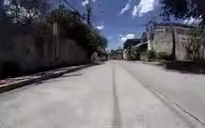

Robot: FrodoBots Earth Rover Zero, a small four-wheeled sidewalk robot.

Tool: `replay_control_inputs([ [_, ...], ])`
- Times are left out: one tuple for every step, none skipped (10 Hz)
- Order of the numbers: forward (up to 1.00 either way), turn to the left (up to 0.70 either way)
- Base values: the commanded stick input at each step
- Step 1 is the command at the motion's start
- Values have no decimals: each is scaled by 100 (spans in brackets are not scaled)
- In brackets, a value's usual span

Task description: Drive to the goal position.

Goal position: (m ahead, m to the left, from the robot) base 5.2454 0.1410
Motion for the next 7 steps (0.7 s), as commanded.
replay_control_inputs([
  [100,-40],
  [100,-40],
  [100,-40],
  [100,-11],
  [100,7],
  [100,11],
  [100,9],
])
